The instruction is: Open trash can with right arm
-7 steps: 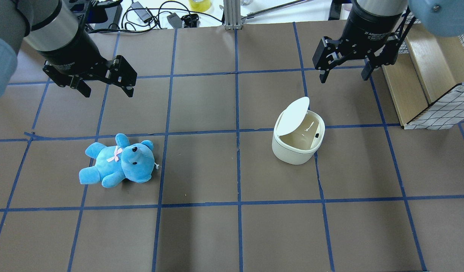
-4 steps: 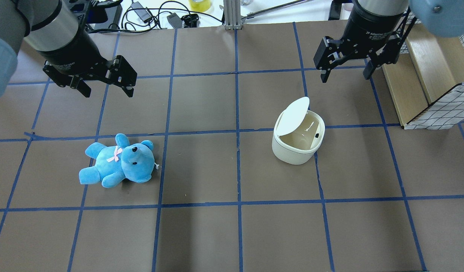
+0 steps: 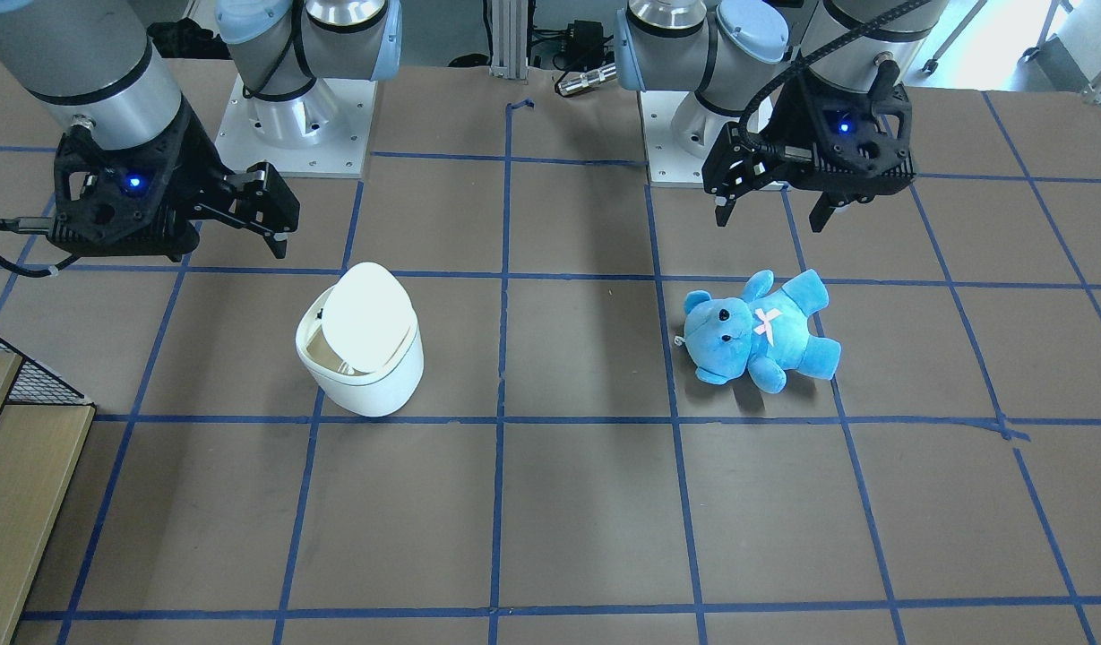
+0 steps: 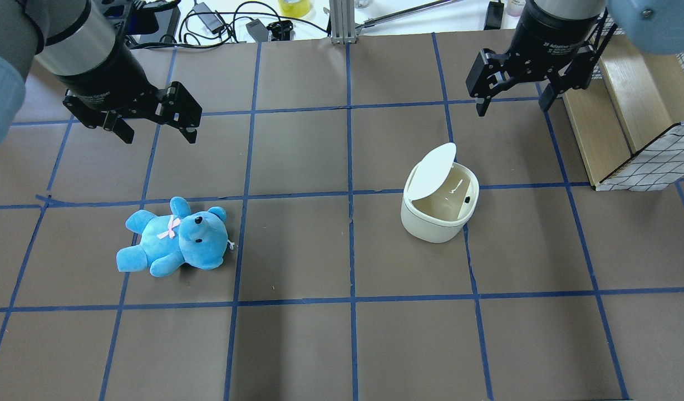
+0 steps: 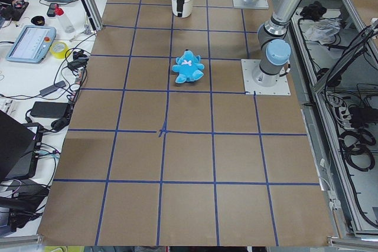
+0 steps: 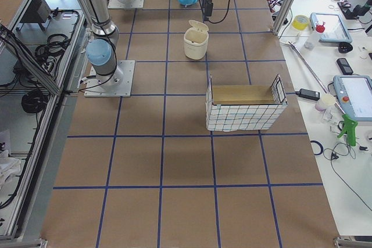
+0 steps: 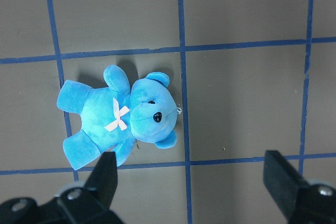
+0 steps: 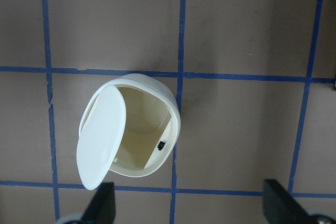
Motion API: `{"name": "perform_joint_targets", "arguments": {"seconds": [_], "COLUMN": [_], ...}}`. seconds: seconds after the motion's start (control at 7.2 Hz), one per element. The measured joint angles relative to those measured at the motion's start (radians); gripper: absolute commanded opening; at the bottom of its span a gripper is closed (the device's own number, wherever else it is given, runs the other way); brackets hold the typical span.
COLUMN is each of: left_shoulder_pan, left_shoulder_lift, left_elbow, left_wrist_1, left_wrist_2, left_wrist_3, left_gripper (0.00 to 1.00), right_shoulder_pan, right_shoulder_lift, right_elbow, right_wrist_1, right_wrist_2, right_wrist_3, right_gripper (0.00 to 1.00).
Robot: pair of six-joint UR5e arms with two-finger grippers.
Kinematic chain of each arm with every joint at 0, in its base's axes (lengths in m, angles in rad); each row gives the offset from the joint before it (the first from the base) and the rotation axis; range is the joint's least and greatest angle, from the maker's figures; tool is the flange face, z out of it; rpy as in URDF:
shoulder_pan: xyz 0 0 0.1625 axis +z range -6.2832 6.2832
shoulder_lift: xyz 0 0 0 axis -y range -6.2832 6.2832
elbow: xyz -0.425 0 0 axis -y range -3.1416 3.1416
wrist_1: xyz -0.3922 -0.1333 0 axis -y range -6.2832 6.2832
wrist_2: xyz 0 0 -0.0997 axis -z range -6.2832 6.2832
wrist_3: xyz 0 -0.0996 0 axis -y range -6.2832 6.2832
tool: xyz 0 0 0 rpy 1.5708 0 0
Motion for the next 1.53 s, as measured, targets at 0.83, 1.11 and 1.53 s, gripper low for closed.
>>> {"name": "perform_joint_targets", "arguments": {"seconds": [0.83, 1.11, 1.53], "left_shoulder_pan": [0.000, 0.000, 0.000], "left_shoulder_lift": [0.000, 0.000, 0.000], "left_elbow": [0.000, 0.000, 0.000], "left_wrist_1": [0.000, 0.000, 0.000], "left_wrist_2": [0.000, 0.000, 0.000], "left_wrist_3": [0.000, 0.000, 0.000], "left_gripper": [1.00, 1.00, 1.00], "right_shoulder_pan": [-0.012, -0.012, -0.013], "right_shoulder_lift": [0.000, -0.001, -0.015], "right_elbow": [0.001, 0.001, 0.001], "right_wrist_1": [-0.001, 0.002, 0.015], "right_wrist_2": [-0.001, -0.001, -0.001], "right_wrist_3": [0.001, 0.002, -0.002], "right_gripper": [1.00, 1.00, 1.00]}}
